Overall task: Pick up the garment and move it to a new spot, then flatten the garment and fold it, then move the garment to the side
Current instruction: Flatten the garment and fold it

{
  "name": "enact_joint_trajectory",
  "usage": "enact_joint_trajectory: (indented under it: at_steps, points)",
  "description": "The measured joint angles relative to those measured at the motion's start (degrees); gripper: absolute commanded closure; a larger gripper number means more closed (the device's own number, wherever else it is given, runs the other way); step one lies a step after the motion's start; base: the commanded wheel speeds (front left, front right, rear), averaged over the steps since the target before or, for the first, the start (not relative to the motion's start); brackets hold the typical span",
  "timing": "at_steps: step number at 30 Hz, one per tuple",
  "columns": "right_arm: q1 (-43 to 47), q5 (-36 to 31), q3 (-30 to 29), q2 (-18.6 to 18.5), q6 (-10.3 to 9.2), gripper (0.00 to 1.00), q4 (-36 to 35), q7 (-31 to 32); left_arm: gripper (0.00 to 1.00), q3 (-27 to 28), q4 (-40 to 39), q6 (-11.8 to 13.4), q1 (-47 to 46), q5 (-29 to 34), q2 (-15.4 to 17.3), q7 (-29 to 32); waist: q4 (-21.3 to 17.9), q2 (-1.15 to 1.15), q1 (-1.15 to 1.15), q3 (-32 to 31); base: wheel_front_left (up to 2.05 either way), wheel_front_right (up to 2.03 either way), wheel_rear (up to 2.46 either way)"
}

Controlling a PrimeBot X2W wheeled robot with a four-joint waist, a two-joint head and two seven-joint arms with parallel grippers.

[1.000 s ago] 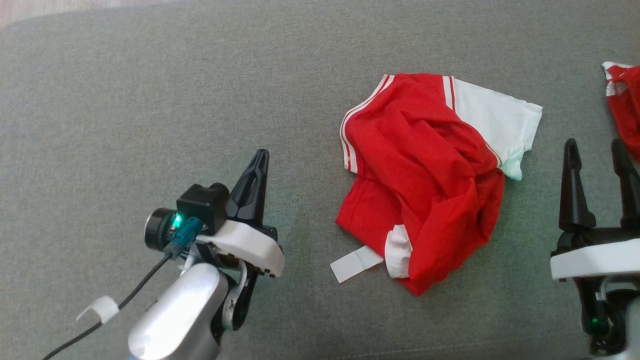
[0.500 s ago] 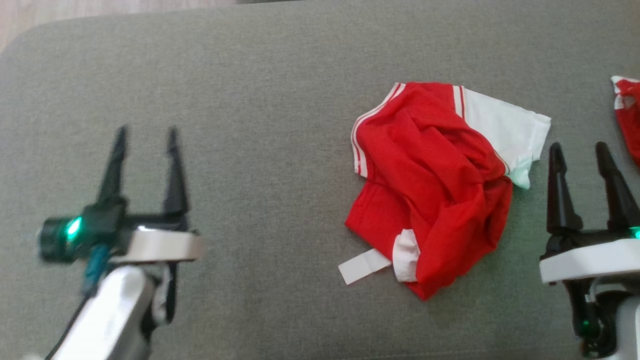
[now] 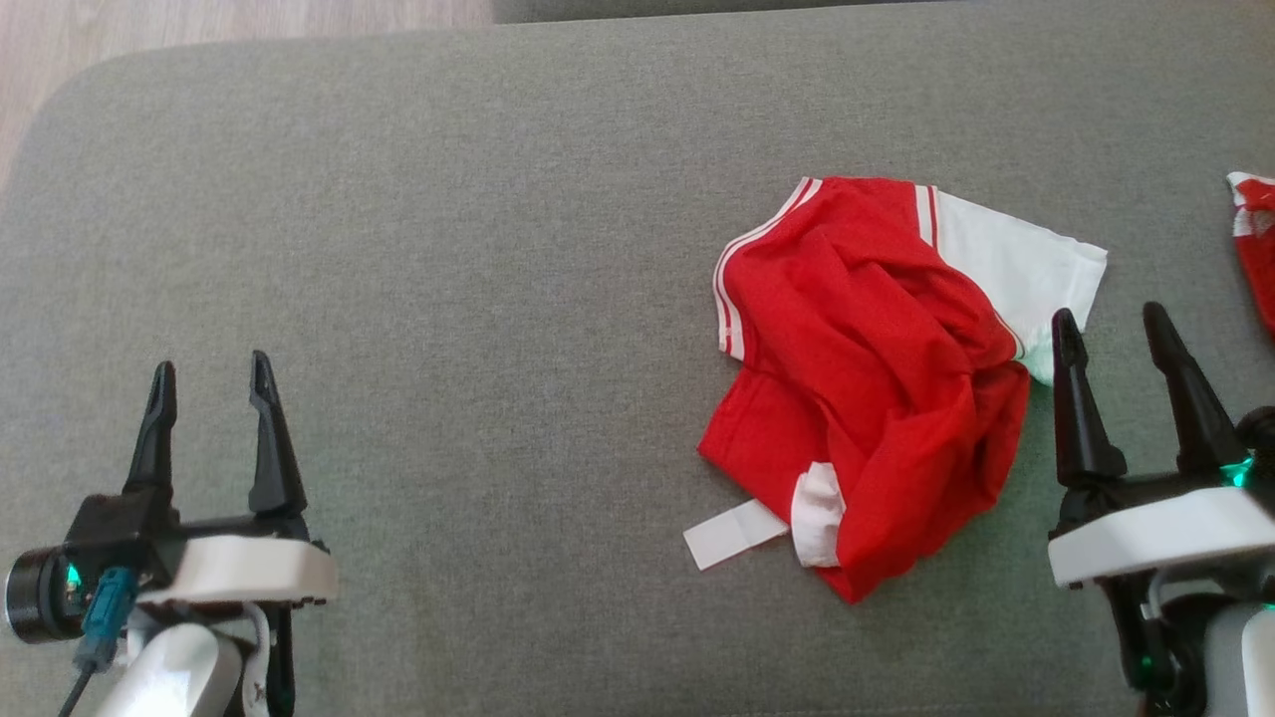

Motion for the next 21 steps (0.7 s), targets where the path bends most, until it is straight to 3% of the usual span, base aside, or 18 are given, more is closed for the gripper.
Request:
enact_joint_trajectory:
  at_steps: [14,18,21]
  points:
    - [0.53,-0.4,0.09,0.0,0.0,0.0,-0.15,0.4,0.0,-1.98,-1.91,0.12,-0.54,0.44,0.8,2.76,-0.09,0.0,0.0,0.63,0.0,0.0,0.0]
    - [0.44,-0.41,0.07,0.0,0.0,0.0,-0.15,0.46,0.0,-9.23,-2.01,-3.75,-6.18,1.16,-0.77,10.13,0.02,0.0,0.0,1.37,0.0,0.0,0.0]
    - [0.25,-0.4,0.23,0.0,0.0,0.0,-0.1,0.88,0.0,-15.24,-0.71,-8.17,-12.63,0.78,-5.36,16.01,-0.27,0.0,0.0,2.03,0.0,0.0,0.0]
